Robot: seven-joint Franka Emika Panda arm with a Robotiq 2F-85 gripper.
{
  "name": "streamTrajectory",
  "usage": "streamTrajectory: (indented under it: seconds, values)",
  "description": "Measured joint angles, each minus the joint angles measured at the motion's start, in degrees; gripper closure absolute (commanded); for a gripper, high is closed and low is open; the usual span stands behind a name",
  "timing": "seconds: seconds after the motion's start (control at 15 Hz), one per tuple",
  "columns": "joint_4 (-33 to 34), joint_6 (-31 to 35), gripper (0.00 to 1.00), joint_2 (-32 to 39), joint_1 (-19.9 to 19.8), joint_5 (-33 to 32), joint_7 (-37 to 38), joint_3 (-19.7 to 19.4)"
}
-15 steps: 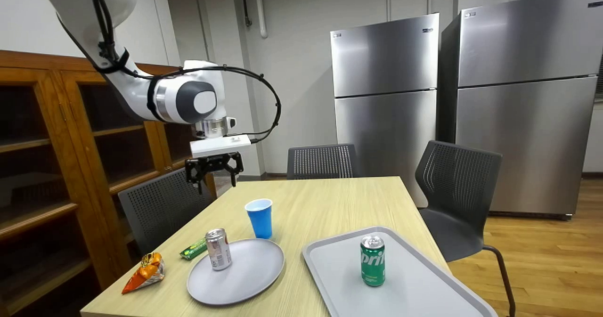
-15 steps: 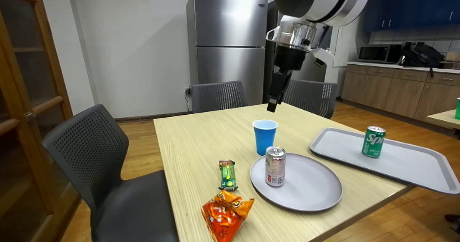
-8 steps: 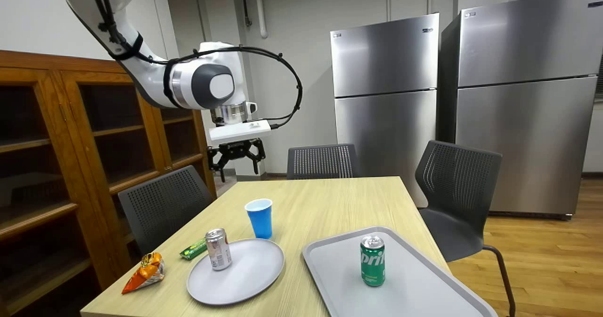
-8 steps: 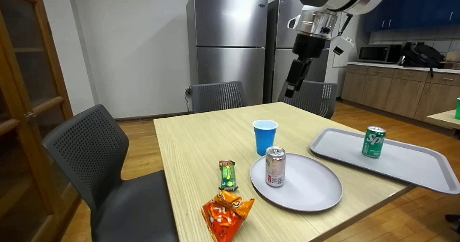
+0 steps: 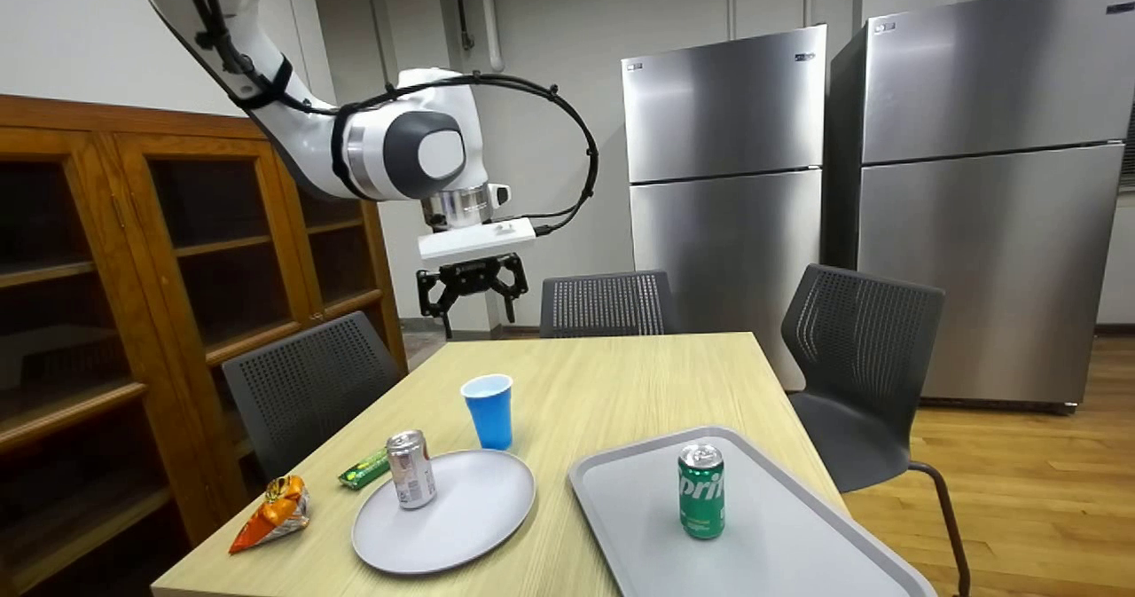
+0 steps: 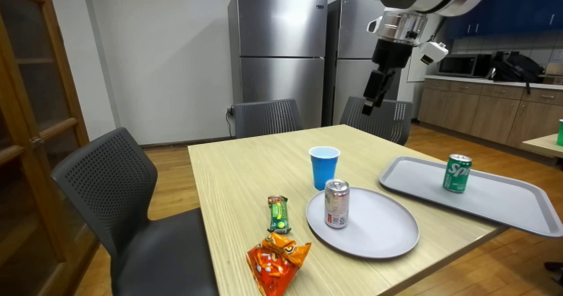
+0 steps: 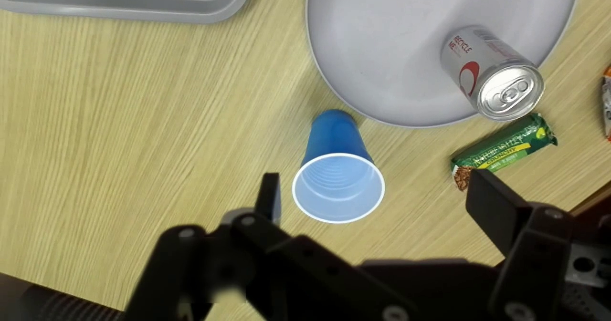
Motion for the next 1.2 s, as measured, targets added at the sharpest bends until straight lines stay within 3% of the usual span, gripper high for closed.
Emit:
streamTrajectory:
  seconds: [0.67,1.2]
  values:
    - [-1.0,-0.1,0.00,0.1,-0.2,-0.2,3.2,-2.2]
    - [-1.9,-0.2,0.00,0.1,-3.1,-8.7,20.2,-7.4]
